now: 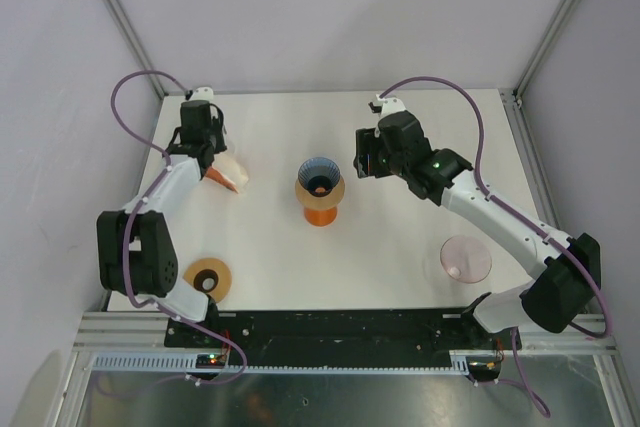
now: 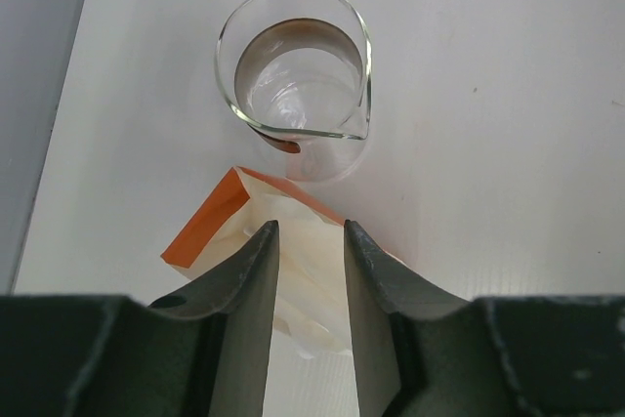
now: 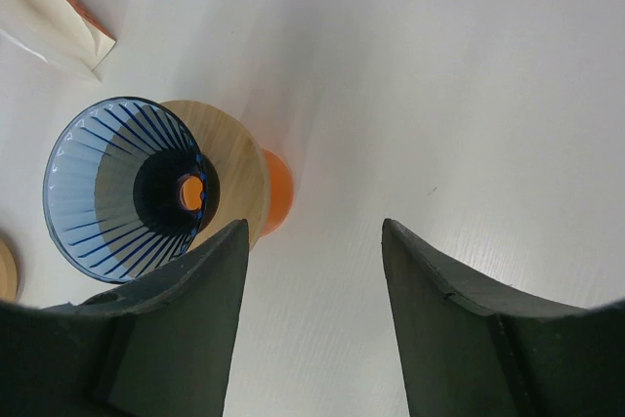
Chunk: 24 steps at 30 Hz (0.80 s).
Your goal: Place the coffee filter in the dripper
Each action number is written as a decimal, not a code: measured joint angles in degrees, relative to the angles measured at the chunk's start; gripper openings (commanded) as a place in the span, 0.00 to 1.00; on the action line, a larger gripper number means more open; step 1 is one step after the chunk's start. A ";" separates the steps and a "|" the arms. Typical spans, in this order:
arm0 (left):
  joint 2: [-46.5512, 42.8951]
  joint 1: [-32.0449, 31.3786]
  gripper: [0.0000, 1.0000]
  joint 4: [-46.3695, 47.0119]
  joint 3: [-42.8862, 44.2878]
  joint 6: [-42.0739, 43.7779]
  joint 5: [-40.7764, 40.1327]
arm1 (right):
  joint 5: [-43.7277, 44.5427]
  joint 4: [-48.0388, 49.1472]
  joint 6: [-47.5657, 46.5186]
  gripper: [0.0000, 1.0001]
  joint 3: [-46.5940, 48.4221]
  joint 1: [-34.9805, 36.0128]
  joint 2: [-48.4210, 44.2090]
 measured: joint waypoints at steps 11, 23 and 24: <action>2.05 0.26 0.37 -0.02 -1.14 -0.48 0.26 | 0.02 -0.33 0.02 0.61 0.00 0.00 0.00; 3.15 0.28 0.37 -0.02 -1.22 -0.55 -0.13 | 0.00 -0.85 0.02 0.61 -0.35 -0.07 0.00; 3.15 0.28 0.36 0.04 -1.36 -0.55 -0.24 | 0.02 -0.85 0.02 0.61 -0.55 -0.07 0.00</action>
